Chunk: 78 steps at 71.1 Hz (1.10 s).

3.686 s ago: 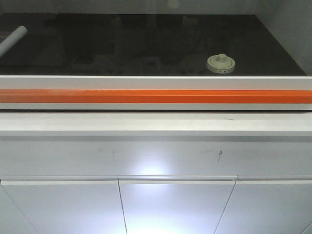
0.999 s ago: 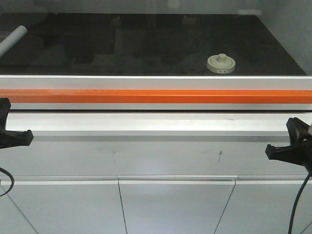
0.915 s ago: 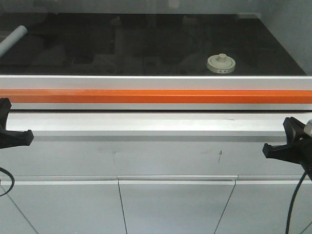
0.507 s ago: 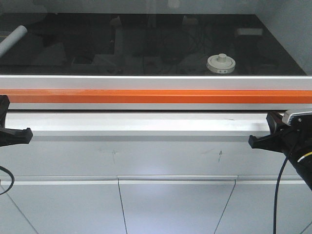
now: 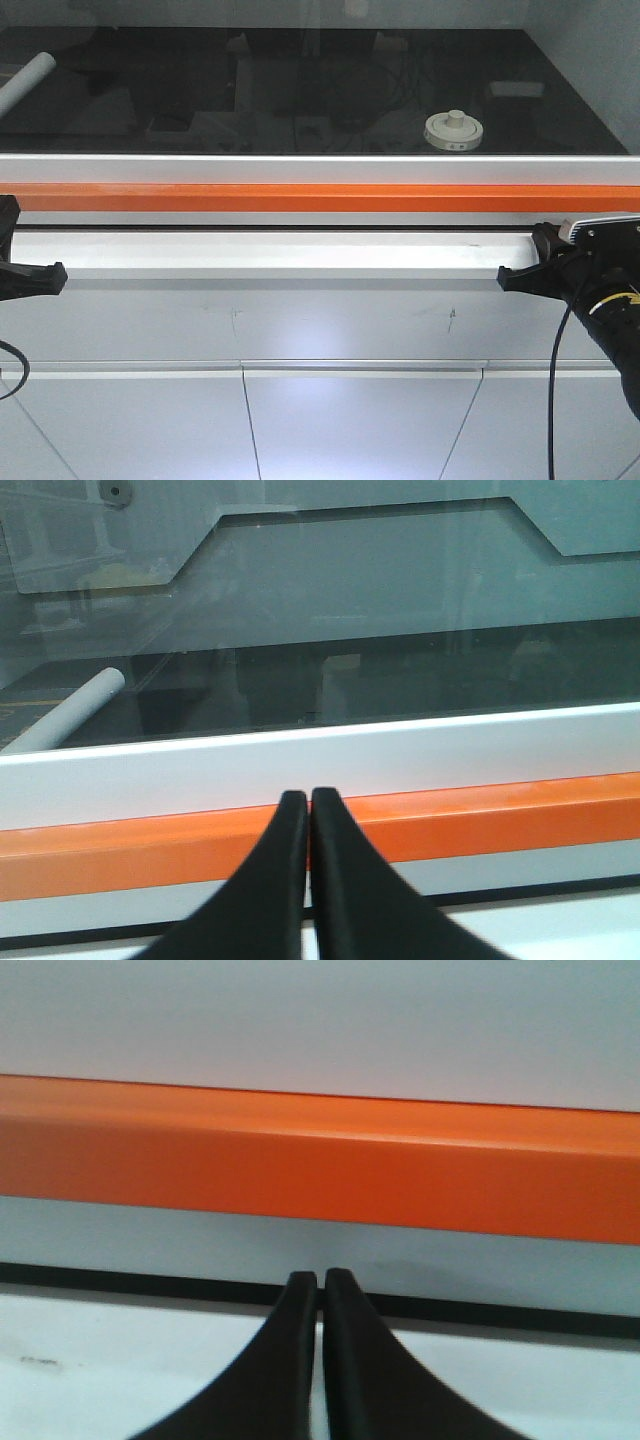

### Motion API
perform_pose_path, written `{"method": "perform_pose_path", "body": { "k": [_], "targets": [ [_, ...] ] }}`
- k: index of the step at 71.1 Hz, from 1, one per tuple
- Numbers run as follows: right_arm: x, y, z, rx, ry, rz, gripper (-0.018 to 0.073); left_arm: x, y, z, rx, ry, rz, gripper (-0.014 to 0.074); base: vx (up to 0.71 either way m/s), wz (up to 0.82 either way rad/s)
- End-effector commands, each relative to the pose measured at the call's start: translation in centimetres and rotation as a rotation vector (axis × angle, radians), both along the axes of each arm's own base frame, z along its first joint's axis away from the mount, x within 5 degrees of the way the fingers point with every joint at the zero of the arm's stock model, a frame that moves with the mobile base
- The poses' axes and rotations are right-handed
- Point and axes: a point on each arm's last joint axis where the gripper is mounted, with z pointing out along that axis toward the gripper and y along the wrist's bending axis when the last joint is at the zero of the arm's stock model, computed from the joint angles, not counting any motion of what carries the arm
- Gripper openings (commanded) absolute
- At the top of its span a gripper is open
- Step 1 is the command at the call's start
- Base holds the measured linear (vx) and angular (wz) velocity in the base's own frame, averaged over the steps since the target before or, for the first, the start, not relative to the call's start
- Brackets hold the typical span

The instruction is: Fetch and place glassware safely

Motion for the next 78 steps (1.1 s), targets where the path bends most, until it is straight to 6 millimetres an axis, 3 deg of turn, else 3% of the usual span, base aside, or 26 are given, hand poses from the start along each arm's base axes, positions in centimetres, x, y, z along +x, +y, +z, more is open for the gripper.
{"method": "perform_pose_path", "body": {
  "k": [1, 19, 36, 78],
  "targets": [
    [0.9, 0.0, 2.4, -0.003, -0.149, 0.01, -0.0001, 0.1, 0.0, 1.6, -0.012, -0.113, -0.001, -0.0007, 0.0, 0.0],
    [2.4, -0.3, 3.6, -0.001, -0.189, -0.015, -0.0001, 0.1, 0.0, 1.6, -0.012, -0.113, -0.001, -0.0007, 0.0, 0.0],
    [2.5, -0.3, 3.9, -0.001, -0.209, -0.014, -0.0001, 0.3, 0.0, 1.1, -0.01, -0.08, -0.002, -0.0007, 0.0, 0.0],
    [2.5, -0.3, 3.9, -0.001, -0.209, -0.014, -0.0001, 5.2, -0.7, -5.4, 0.019, -0.003, -0.056, -0.0007, 0.0, 0.0]
  ]
}}
